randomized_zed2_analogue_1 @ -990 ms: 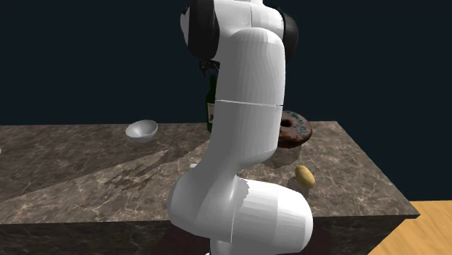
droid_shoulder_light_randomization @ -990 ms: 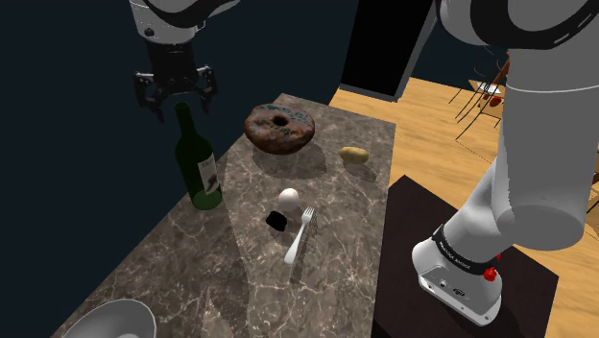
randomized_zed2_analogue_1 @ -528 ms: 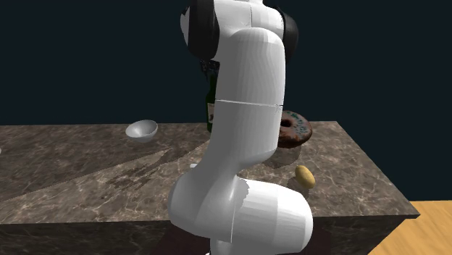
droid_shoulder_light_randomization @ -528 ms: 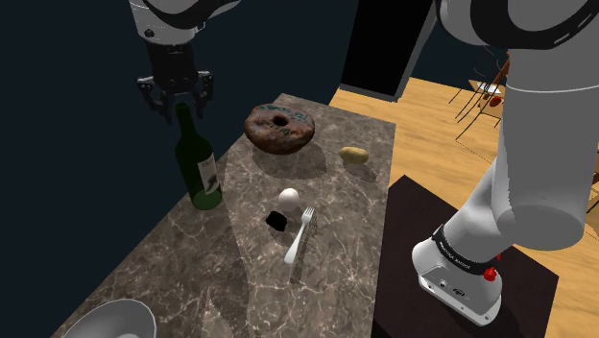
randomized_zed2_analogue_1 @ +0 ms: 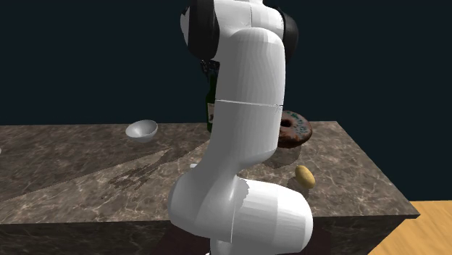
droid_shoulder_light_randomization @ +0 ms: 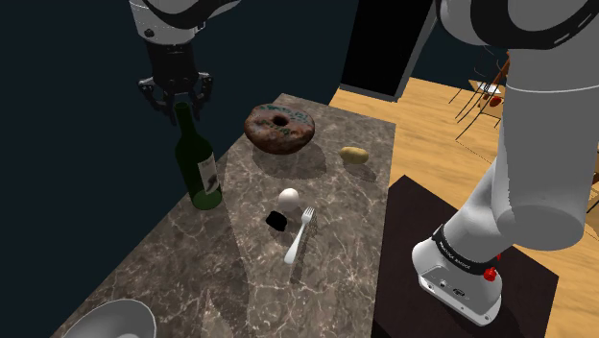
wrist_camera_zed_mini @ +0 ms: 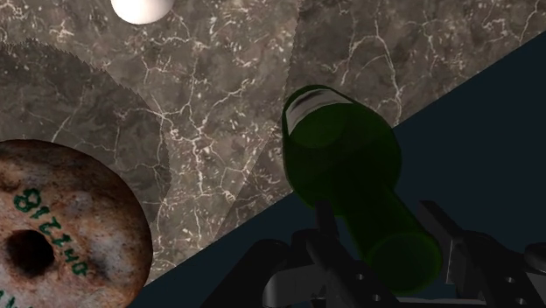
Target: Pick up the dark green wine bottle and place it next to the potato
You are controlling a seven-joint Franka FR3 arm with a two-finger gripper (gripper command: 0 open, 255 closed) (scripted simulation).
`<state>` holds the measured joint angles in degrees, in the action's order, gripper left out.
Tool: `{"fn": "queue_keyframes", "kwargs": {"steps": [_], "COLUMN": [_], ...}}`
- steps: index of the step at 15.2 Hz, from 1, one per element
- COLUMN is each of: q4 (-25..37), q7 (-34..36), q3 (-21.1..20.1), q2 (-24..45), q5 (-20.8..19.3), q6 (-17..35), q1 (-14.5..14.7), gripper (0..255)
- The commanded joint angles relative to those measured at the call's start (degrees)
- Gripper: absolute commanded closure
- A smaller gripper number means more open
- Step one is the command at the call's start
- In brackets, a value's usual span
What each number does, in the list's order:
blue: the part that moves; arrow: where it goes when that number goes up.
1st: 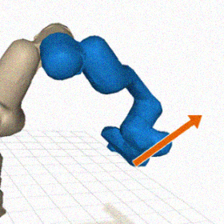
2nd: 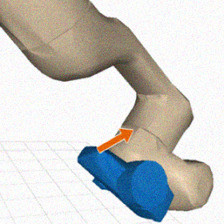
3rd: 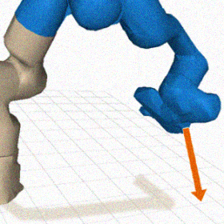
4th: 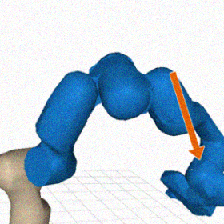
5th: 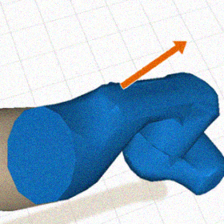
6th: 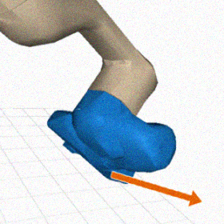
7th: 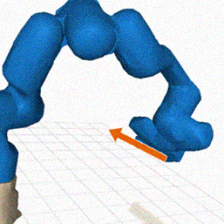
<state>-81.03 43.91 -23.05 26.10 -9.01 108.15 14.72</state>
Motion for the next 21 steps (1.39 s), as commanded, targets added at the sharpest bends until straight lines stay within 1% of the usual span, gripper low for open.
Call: {"fn": "queue_keyframes", "kwargs": {"steps": [1,12,21], "q4": [0.0,8.7,18.9], "q7": [0.0,-0.3,-0.3], "q3": [0.0,-0.2,-0.2], "q2": [0.0,0.1,2.1], "q5": [0.0,0.1,-0.5], "q6": [0.0,-8.5,-16.7], "q1": [0.0,0.9,2.5], "gripper": [255,255,255]}}
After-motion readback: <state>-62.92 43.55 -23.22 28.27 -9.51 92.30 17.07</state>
